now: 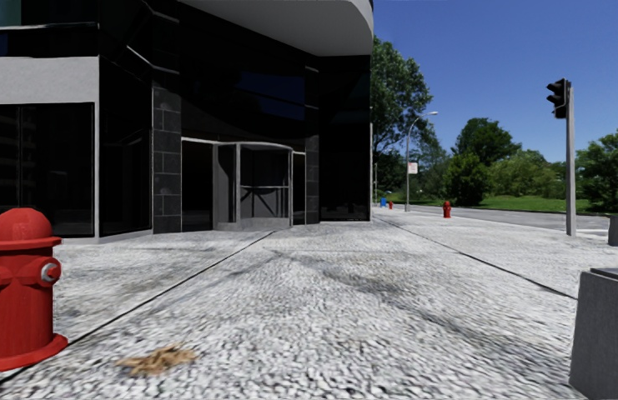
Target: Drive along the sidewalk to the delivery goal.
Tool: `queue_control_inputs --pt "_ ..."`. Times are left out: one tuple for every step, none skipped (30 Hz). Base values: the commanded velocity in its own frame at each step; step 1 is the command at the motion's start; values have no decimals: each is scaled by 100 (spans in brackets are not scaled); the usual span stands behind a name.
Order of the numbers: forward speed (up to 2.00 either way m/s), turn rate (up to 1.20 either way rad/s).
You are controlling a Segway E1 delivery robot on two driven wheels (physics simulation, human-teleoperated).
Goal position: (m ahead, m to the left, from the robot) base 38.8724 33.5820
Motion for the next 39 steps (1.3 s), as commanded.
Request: queue_control_inputs --pt "162 23" --pt "162 23" --pt "161 23" --pt "160 23" --pt "157 35" --pt "157 36" --pt "157 36" --pt "157 36" --pt "157 36" --pt "157 36" --pt "157 40" --pt "157 40" --pt "157 45" --pt "157 46" --pt "157 47" --pt "157 48" --pt "157 48" --pt "157 48" --pt "157 48" --pt "157 50" --pt "157 50" --pt "157 52" --pt "157 54" --pt "157 55" --pt "157 55" --pt "157 55" --pt "157 55" --pt "157 55" --pt "157 55" --pt "157 58" --pt "157 58" --pt "157 61" --pt "157 62" --pt "157 62" --pt "157 62" --pt "157 62" --pt "157 62" --pt "157 62" --pt "159 62"
